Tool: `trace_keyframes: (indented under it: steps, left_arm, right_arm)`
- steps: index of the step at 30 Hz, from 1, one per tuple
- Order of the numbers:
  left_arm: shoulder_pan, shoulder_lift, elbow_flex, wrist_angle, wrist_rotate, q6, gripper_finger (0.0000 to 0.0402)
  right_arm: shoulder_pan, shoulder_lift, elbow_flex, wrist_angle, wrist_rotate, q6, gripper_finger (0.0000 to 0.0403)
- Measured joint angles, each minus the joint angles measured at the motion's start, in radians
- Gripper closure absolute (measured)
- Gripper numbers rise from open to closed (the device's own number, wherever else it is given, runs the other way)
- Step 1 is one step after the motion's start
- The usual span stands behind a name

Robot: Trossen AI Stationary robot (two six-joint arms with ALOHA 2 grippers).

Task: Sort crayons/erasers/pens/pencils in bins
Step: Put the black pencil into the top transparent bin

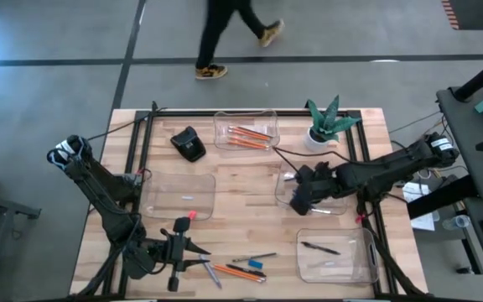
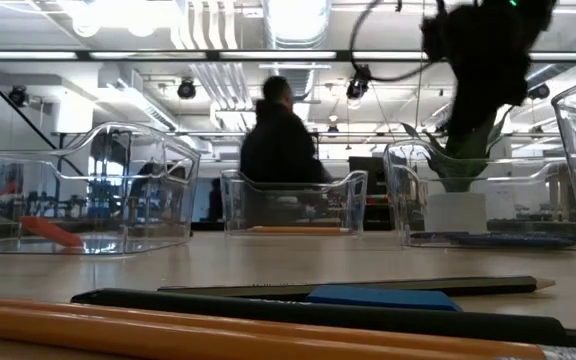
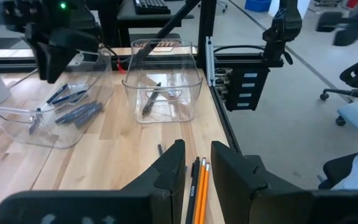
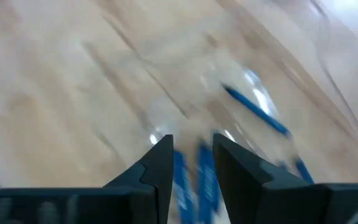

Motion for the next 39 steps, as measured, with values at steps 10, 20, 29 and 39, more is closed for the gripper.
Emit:
trace_keyframes:
  steps: [10, 20, 29, 39]
  left_arm:
    - [0.000, 0.000, 0.000, -0.026, 0.000, -0.058, 0.0340]
    - [0.000, -0.002, 0.000, -0.164, 0.081, -0.270, 0.0340]
    - [-0.001, 0.002, -0.001, -0.183, 0.111, -0.311, 0.0340]
    - [-0.001, 0.002, -0.001, -0.182, 0.130, -0.312, 0.0340]
  right_arm:
    - [0.086, 0.217, 0.161, 0.216, -0.011, -0.252, 0.0298]
    - [0.175, 0.502, 0.385, 0.161, -0.084, -0.401, 0.0308]
    - [0.202, 0.667, 0.458, 0.158, -0.216, -0.462, 0.0310]
    - [0.274, 0.772, 0.542, 0.161, -0.220, -0.441, 0.0310]
